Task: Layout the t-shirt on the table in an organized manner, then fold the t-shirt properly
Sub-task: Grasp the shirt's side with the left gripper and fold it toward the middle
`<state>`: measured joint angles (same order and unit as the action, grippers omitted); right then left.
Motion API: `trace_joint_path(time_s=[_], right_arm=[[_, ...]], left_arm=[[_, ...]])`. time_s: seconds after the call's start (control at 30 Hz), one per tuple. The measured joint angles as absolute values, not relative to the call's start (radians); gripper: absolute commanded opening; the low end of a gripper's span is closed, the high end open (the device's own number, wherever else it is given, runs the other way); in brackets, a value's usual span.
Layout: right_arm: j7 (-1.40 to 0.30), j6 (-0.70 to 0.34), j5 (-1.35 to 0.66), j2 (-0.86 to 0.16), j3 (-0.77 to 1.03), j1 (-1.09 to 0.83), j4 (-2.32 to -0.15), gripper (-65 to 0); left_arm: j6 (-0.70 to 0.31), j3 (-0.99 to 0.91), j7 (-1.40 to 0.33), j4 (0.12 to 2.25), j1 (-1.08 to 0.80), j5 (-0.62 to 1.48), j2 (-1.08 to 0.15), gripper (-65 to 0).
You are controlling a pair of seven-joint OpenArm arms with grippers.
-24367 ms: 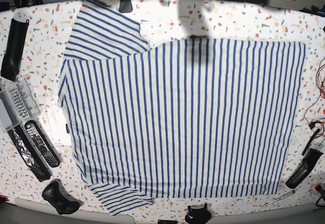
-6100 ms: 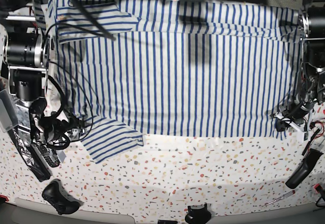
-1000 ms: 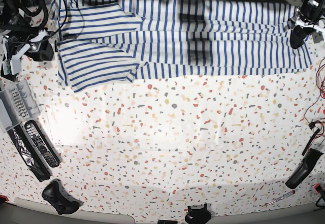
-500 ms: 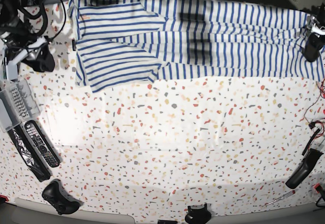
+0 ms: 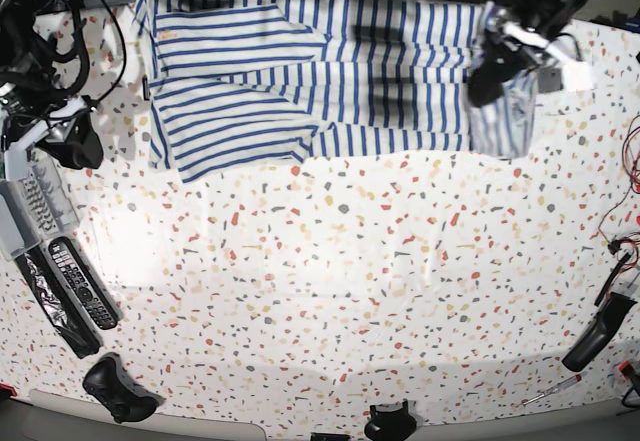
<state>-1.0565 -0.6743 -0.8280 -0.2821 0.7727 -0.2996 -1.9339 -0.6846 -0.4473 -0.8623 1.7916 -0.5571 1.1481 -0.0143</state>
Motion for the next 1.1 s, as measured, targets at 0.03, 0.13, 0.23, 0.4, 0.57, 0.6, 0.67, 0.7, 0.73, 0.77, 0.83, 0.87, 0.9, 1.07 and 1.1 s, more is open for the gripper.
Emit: trace_joint_path(time_s=[0.03,0.13,0.23,0.4,0.57,0.6,0.67,0.7,0.73,0.77,0.83,0.87,0.9,1.07,1.1], right_arm=[[-1.058,-0.674,-0.825,-0.282,0.773,-0.300,-1.934,-47.9],[-1.060,-0.674,-0.823,-0.282,0.772,-0.300,-1.934,-47.9],[-1.063,-0.674,-0.822,-0.282,0.773,-0.300,-1.934,-47.9],[-1.068,-0.674,-0.820,-0.282,0.773,-0.300,-1.934,-47.9],[-1.068,-0.674,-0.820,-0.282,0.772,-0.300,-1.934,-47.9],[-1.068,-0.674,-0.820,-0.282,0.772,-0.300,-1.934,-47.9],[-1.068,-0.674,-0.820,-0.282,0.772,-0.300,-1.934,-47.9],[-1.068,-0.674,-0.820,-0.282,0.772,-0.300,-1.934,-47.9],[-1.068,-0.674,-0.820,-0.282,0.772,-0.300,-1.934,-47.9],[-1.068,-0.674,-0.820,-0.282,0.772,-0.300,-1.934,-47.9],[-1.068,-0.674,-0.820,-0.282,0.772,-0.300,-1.934,-47.9],[-1.068,-0.674,-0.820,-0.282,0.772,-0.300,-1.934,-47.9],[-1.068,-0.674,-0.820,-0.282,0.772,-0.300,-1.934,-47.9],[-1.068,-0.674,-0.820,-0.282,0.772,-0.300,-1.934,-47.9],[-1.068,-0.674,-0.820,-0.282,0.772,-0.300,-1.934,-47.9]], left_arm=[[-0.685,-0.410,-0.860,1.792,-0.557,1.144,-0.014,-65.0],[-0.683,-0.320,-0.776,1.793,-0.557,1.011,-0.011,-65.0],[-0.611,-0.257,-0.710,1.793,-0.559,0.921,-0.011,-65.0],[-0.573,-0.196,-0.698,1.793,-0.549,0.855,-0.011,-65.0],[-0.573,-0.162,-0.671,1.793,-0.517,0.833,-0.012,-55.9],[-0.573,-0.155,-0.673,1.793,-0.508,0.834,-0.012,-46.6],[-0.573,-0.142,-0.672,1.793,-0.488,0.833,-0.012,-36.0],[-0.576,-0.133,-0.673,1.793,-0.477,0.834,-0.012,-35.5],[-0.576,-0.123,-0.677,1.793,-0.469,0.839,-0.012,-35.5],[-0.581,-0.114,-0.686,1.793,-0.461,0.852,-0.012,-35.5],[-0.606,-0.094,-0.697,1.793,-0.454,0.877,-0.012,-35.5],[-0.614,-0.086,-0.703,1.794,-0.450,0.887,-0.012,-35.5],[-0.614,-0.084,-0.706,1.794,-0.447,0.886,-0.012,-35.5],[-0.614,-0.085,-0.703,1.794,-0.435,0.879,-0.034,-35.5],[-0.613,-0.086,-0.699,1.794,-0.435,0.870,-0.042,-35.5]])
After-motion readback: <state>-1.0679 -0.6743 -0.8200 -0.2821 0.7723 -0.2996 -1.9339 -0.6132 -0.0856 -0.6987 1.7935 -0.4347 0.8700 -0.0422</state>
